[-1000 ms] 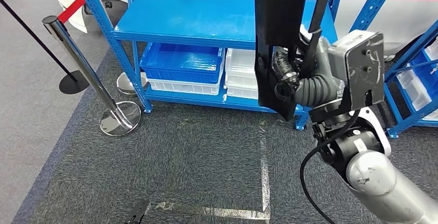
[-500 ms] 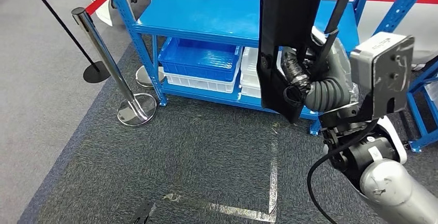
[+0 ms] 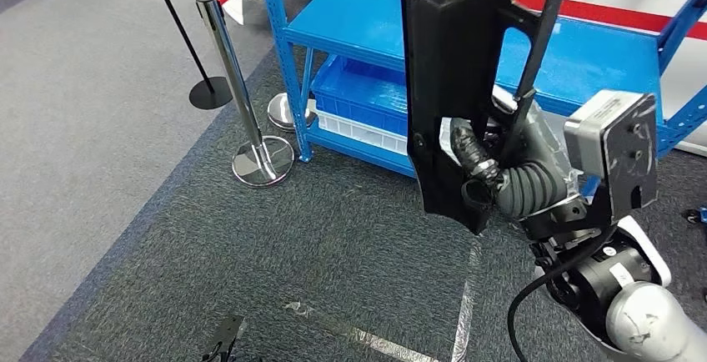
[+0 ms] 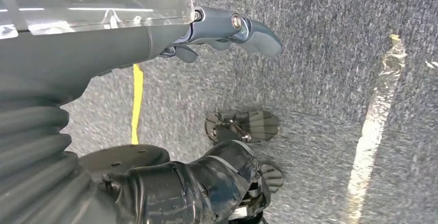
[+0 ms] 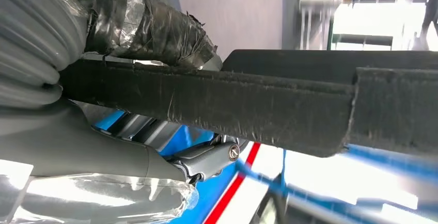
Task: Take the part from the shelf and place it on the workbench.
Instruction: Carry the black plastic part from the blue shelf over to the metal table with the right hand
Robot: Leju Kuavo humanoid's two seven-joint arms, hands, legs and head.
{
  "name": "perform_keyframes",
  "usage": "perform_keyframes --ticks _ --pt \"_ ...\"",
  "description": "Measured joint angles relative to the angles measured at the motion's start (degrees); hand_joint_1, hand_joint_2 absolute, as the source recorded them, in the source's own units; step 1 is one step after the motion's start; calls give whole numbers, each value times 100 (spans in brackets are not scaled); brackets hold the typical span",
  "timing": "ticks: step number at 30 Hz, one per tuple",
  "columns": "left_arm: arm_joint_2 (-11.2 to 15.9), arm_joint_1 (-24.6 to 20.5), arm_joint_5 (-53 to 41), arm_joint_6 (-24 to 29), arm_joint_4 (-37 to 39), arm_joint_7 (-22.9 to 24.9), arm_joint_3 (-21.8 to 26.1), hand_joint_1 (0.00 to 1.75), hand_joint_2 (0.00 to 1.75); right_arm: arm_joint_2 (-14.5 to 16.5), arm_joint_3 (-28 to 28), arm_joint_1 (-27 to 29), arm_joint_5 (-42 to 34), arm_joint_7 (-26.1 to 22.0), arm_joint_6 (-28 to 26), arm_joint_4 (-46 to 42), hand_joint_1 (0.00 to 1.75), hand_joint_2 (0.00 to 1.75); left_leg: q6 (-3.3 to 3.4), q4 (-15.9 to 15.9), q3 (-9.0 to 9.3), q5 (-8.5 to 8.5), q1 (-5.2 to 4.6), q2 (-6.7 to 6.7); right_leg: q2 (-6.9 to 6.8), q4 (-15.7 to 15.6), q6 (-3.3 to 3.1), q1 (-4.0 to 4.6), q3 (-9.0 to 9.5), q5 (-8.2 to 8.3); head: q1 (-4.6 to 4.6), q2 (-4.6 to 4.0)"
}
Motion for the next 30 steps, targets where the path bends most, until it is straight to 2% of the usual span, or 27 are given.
perform_keyframes --ticks 1,2,3,4,6,8,9,10,11,12,13,14,16,17,18,19,20,21,22,23,24,25,26,27,28,30 --pt "-2 5 1 9 1 -13 1 0 175 -20 -7 81 -36 -50 52 -13 175 175 -29 48 -49 -11 1 -55 52 -91 -15 0 38 -7 -3 1" --pt "-2 19 -1 19 1 -26 1 0 175 -38 -12 161 -57 -87 90 -25 175 175 -52 69 -90 -6 1 -108 35 -89 -41 14 39 -19 -4 1" --pt "-1 44 -3 29 1 -33 1 0 175 -55 -17 230 -66 -111 110 -39 175 175 -65 70 -114 4 7 -158 -31 -83 -79 12 33 -6 -9 1" --pt "-2 74 -7 38 1 -34 1 0 175 -67 -24 279 -69 -120 119 -51 175 175 -83 85 -132 -1 8 -137 -82 -91 -108 6 37 1 -7 1" --pt "-7 110 -30 52 1 1 1 0 175 -80 -51 349 -62 -123 134 -91 175 175 -143 332 -258 -145 -2 110 -198 -114 -164 -12 59 8 -36 0" --pt "-9 105 -54 56 2 43 1 0 175 -92 -90 429 -40 -128 168 -142 175 175 -210 959 -564 -442 7 393 -325 -126 -195 -2 75 1 -66 0" --pt "-7 99 -53 56 3 54 1 0 175 -98 -102 471 -25 -127 188 -161 175 175 -228 1305 -742 -565 19 442 -396 -125 -206 4 77 -5 -68 0" --pt "-6 98 -50 56 2 58 1 0 175 -105 -108 514 -8 -122 201 -176 175 175 -231 1519 -858 -605 24 461 -467 -125 -211 11 80 -12 -71 0" --pt "-6 100 -46 58 2 68 1 0 175 -112 -113 555 11 -116 210 -192 175 175 -219 1552 -885 -551 24 472 -540 -125 -214 19 85 -21 -73 0" --pt "-6 102 -44 62 2 90 1 0 175 -116 -120 583 33 -110 215 -213 175 175 -189 1361 -795 -403 18 487 -606 -127 -216 30 94 -30 -73 0" --pt "-6 100 -54 75 1 135 1 0 175 -119 -130 599 52 -108 219 -240 175 175 -136 994 -606 -205 -2 545 -672 -132 -218 44 111 -40 -73 0" --pt "2 92 -77 99 2 205 1 0 175 -121 -142 605 67 -107 225 -268 175 175 -75 597 -402 -65 -41 669 -736 -144 -216 60 132 -48 -67 0" --pt "15 51 -159 171 2 428 1 0 175 -123 -168 608 82 -108 258 -308 175 175 37 67 -133 63 -126 863 -863 -188 -194 87 171 -56 -62 0" --pt "25 33 -197 201 2 562 1 0 175 -123 -177 613 83 -107 283 -316 175 175 68 -8 -115 47 -156 885 -930 -215 -175 94 190 -56 -60 0" --pt "31 22 -220 220 2 699 0 0 175 -122 -181 615 88 -106 309 -318 175 175 96 -50 -115 63 -168 818 -998 -252 -150 100 219 -52 -65 0" --pt "40 29 -220 228 3 819 -1 0 175 -120 -183 615 102 -104 336 -319 175 175 119 -124 -72 98 -142 745 -1012 -271 -120 101 248 -60 -63 1" --pt "45 37 -202 227 3 918 -1 0 175 -118 -182 613 124 -104 363 -317 175 175 132 -213 -14 138 -118 676 -925 -259 -96 95 269 -87 -50 1" --pt "46 43 -176 223 3 1009 -1 0 175 -116 -181 602 152 -105 385 -316 175 175 149 -299 54 181 -91 610 -770 -160 -79 90 246 -163 -37 1" --pt "44 45 -149 220 3 1099 -1 0 175 -115 -180 594 182 -106 402 -315 175 175 157 -358 110 217 -62 546 -574 65 -67 83 150 -291 -17 2" --pt "37 38 -128 217 3 1198 -1 0 175 -115 -177 594 202 -103 410 -311 175 175 164 -367 116 226 -63 474 -409 383 -64 75 0 -443 -1 2" --pt "34 33 -109 215 4 1310 -1 0 175 -115 -173 600 214 -100 412 -309 175 175 173 -356 108 226 -60 396 -329 736 -58 74 -184 -588 3 2" --pt "32 32 -89 211 4 1423 -1 0 175 -114 -169 612 220 -96 412 -304 175 175 174 -336 98 219 -57 307 -297 1004 -46 72 -338 -657 9 2" --pt "30 37 -73 215 4 1524 -1 0 175 -114 -165 620 221 -93 412 -299 175 175 168 -306 86 207 -52 215 -289 1096 -32 65 -413 -622 9 2" --pt "29 47 -55 241 4 1615 -1 0 175 -114 -163 622 225 -89 410 -294 175 175 153 -262 72 189 -43 122 -282 979 -15 55 -385 -484 9 1" --pt "29 58 -36 294 4 1696 -1 0 175 -114 -163 617 238 -78 407 -292 175 175 127 -197 54 158 -29 31 -241 672 6 33 -260 -273 10 1" --pt "62 72 -7 490 7 1832 -1 0 175 -117 -164 609 314 -16 400 -295 175 175 50 -20 -39 77 -7 -137 38 97 42 -23 -4 -49 17 1"
